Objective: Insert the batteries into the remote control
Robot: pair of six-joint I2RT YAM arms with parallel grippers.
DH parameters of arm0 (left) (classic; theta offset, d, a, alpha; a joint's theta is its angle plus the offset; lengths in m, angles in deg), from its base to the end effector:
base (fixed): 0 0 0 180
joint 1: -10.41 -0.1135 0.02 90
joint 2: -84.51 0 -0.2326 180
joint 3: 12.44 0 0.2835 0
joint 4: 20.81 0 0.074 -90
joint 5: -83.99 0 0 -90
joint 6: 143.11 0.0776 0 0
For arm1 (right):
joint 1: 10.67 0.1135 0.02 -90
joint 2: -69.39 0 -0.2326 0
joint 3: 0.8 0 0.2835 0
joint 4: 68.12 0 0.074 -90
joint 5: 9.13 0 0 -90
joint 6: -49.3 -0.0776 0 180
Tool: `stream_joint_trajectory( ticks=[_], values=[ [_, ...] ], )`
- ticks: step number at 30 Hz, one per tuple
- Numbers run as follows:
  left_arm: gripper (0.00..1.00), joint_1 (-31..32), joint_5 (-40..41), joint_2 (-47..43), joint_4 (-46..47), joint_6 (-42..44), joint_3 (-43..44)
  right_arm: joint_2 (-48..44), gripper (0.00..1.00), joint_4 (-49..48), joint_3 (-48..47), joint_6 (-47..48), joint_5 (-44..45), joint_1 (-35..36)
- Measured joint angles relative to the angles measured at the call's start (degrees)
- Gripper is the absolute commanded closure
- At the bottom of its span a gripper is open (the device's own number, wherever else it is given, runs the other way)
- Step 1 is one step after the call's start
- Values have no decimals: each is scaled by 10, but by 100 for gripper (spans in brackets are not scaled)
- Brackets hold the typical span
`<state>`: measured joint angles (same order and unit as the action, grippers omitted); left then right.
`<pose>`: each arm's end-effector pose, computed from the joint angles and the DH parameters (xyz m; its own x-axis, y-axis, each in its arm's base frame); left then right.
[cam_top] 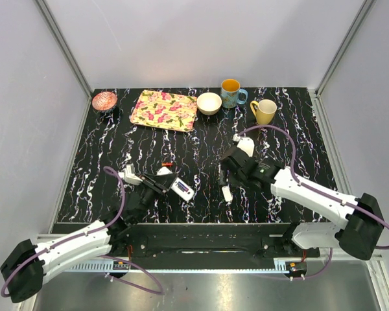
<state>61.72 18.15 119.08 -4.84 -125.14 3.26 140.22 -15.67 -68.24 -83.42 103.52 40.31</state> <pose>0.1757 -0.1685 0.1465 -0.4441 -0.8338 -0.3278 0.1108 0.3120 -0.9436 0.2174 0.2208 0.1959 -0.7768 0.0358 -0.6287 -0.0733 0.9864 0.1468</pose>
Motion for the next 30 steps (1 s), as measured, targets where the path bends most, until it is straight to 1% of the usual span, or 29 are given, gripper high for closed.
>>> stream_joint_trajectory(
  ticks=[2, 3, 5, 6, 7, 8, 9, 12, 16, 20, 23, 28, 30],
  values=[
    [100, -5, -12, 0, -10, 3, 1, 13, 11, 4, -14, 14, 2, 0],
    [100, -7, -16, 0, -17, 5, 2, 16, 12, 4, -20, 19, 3, 0],
    [100, -11, -27, 0, -26, 8, 3, 16, 23, 4, -35, 31, 5, 0],
    [100, -12, -32, 0, -28, 9, 3, 16, 35, 4, -40, 36, 6, 0],
    [100, -14, -36, 1, -29, 8, 3, 16, 39, 3, -45, 42, 7, 0],
    [100, -15, -39, 1, -29, 8, 3, 16, 40, 3, -49, 48, 7, 0],
    [100, -16, -43, 2, -30, 7, 3, 16, 40, 4, -52, 53, 7, 0],
    [100, -22, -58, 14, -40, 3, 6, 31, 32, 5, -59, 70, 3, 0],
    [100, -27, -80, 41, -56, 2, 15, 90, 29, 11, -63, 97, -16, -1],
    [100, -26, -107, 52, -57, 11, 20, 154, 29, 16, -56, 113, -43, -1],
    [100, -27, -118, 46, -54, 20, 20, 179, 29, 13, -45, 123, -60, -1],
    [100, -26, -120, 4, -40, 31, 13, 223, 32, -6, -42, 138, -70, -2],
    [100, -27, -117, -23, -39, 32, 5, 264, 34, -23, -42, 147, -75, -7]
  ],
)
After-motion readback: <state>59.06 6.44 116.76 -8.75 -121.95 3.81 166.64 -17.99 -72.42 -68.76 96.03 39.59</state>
